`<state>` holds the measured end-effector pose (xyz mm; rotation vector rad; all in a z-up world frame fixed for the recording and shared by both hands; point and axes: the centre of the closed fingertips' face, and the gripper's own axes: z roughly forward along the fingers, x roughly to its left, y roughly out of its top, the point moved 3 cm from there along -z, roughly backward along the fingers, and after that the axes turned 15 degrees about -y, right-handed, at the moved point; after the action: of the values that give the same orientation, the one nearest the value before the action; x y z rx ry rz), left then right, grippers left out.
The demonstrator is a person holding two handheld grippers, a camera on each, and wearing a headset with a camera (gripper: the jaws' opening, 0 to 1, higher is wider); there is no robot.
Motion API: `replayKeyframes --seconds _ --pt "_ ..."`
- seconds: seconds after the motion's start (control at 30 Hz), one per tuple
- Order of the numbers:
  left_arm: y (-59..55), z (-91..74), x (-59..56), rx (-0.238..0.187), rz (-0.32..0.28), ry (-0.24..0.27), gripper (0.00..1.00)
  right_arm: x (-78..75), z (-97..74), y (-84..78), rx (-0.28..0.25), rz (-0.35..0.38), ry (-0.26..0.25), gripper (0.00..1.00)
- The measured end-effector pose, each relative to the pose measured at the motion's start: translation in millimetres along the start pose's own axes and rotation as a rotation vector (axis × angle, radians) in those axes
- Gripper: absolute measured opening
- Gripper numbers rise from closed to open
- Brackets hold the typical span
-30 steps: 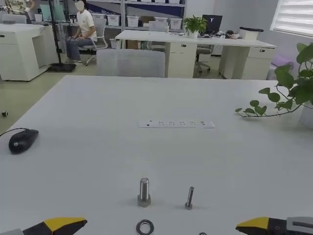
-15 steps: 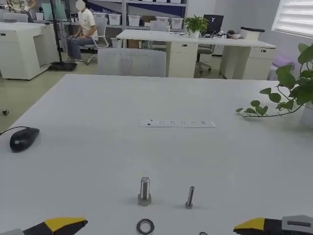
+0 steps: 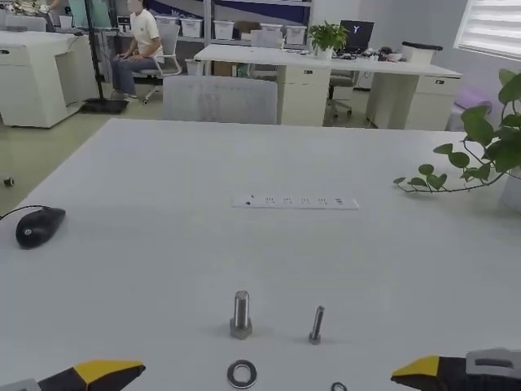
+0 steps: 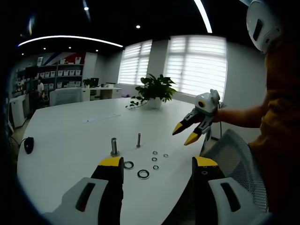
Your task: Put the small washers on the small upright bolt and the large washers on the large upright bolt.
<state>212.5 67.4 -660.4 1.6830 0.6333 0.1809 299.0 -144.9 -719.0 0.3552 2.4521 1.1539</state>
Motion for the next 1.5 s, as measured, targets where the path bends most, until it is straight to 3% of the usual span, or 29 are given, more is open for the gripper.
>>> replayKeyframes --seconds 0.27,0.33,0.47,0.57,0.73,0.83,0.93,1.13,1.5 --pt "-1.0 1.3 1.4 0.001 -0.001 -0.001 0.58 -1.2 11.5 -4.9 0.075 -0.087 0.036 0.36" --pt "-1.0 1.1 1.4 0.000 -0.002 -0.001 0.58 -4.7 15.5 -9.7 0.116 -0.148 0.029 0.35" --pt "2.0 0.3 0.9 -0.010 0.007 -0.001 0.58 -5.5 24.3 -15.7 0.166 -0.178 0.048 0.33" --pt "2.7 -0.5 0.8 -0.014 0.008 -0.001 0.58 -4.9 29.8 -23.2 0.220 -0.252 0.074 0.33" --pt "3.1 -1.8 1.3 -0.014 0.009 0.003 0.58 -6.0 38.9 -24.9 0.244 -0.325 0.105 0.31" --pt "1.7 -2.9 2.9 -0.001 0.009 0.012 0.58 -6.2 44.5 -24.9 0.258 -0.325 0.122 0.30" --pt "3.7 -3.7 3.5 -0.018 0.007 0.015 0.58 -6.0 50.5 -28.0 0.287 -0.366 0.154 0.27" --pt "1.7 -3.9 3.7 -0.004 0.001 0.010 0.58 -2.8 61.1 -37.7 0.348 -0.423 0.219 0.27" --pt "1.4 -2.4 8.0 -0.012 -0.007 0.015 0.58 1.1 71.2 -43.3 0.399 -0.449 0.300 0.24"
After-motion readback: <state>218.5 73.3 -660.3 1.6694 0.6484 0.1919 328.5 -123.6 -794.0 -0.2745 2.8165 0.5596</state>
